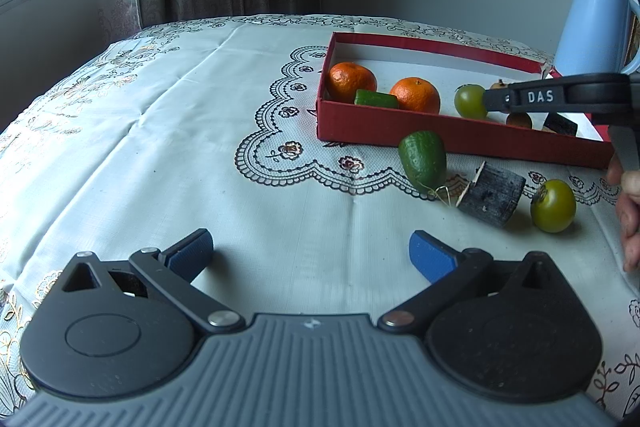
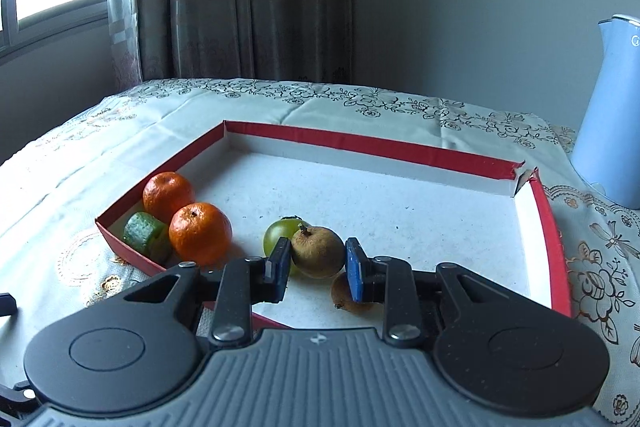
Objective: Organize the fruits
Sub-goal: 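Carry the brown fruit into the red tray and open the right tool, then raise the open right tool out of the tray while the left tool moves back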
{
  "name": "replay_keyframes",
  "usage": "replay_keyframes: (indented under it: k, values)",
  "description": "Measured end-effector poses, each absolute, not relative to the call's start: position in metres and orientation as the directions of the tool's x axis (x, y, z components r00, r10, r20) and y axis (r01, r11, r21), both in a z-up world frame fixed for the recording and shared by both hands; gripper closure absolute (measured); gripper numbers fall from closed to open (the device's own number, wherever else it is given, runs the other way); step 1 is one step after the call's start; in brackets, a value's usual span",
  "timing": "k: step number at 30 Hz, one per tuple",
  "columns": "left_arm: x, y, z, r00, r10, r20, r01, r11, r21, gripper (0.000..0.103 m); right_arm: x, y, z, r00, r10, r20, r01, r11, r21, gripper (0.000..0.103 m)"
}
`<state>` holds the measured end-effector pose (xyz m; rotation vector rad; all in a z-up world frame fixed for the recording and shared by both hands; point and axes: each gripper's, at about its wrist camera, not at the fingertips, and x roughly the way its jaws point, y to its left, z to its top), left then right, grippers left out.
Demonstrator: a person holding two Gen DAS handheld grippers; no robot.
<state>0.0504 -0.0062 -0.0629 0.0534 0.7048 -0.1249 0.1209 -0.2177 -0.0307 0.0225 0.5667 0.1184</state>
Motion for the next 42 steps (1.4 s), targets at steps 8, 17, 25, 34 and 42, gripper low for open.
replay_keyframes:
  k: [8, 17, 25, 34, 42]
  values:
    - [0.051, -0.006, -0.063, 0.755, -0.096, -0.649, 0.132, 0.991, 0.007, 0.0, 0.121, -0.215, -0.029, 0.843, 0.109, -0.526, -0.095, 0.994, 0.053, 0.074]
    - [0.051, -0.006, -0.063, 0.755, -0.097, -0.649, 0.133, 0.991, 0.007, 0.0, 0.11, -0.227, -0.025, 0.85, 0.114, -0.514, -0.059, 0.991, 0.123, 0.048]
    - [0.051, -0.005, -0.063, 0.755, -0.097, -0.649, 0.133, 0.991, 0.006, 0.0, 0.054, -0.261, -0.016, 0.888, 0.125, -0.441, -0.028, 0.975, 0.221, 0.035]
    - [0.05, -0.005, -0.063, 0.755, -0.097, -0.649, 0.133, 0.991, 0.006, 0.0, -0.012, -0.301, -0.042, 0.872, 0.082, -0.483, 0.056, 0.962, 0.266, 0.026]
    - [0.048, -0.006, -0.062, 0.759, -0.108, -0.643, 0.14, 0.99, -0.002, 0.0, -0.018, -0.308, -0.054, 0.863, 0.087, -0.498, 0.08, 0.949, 0.305, 0.026]
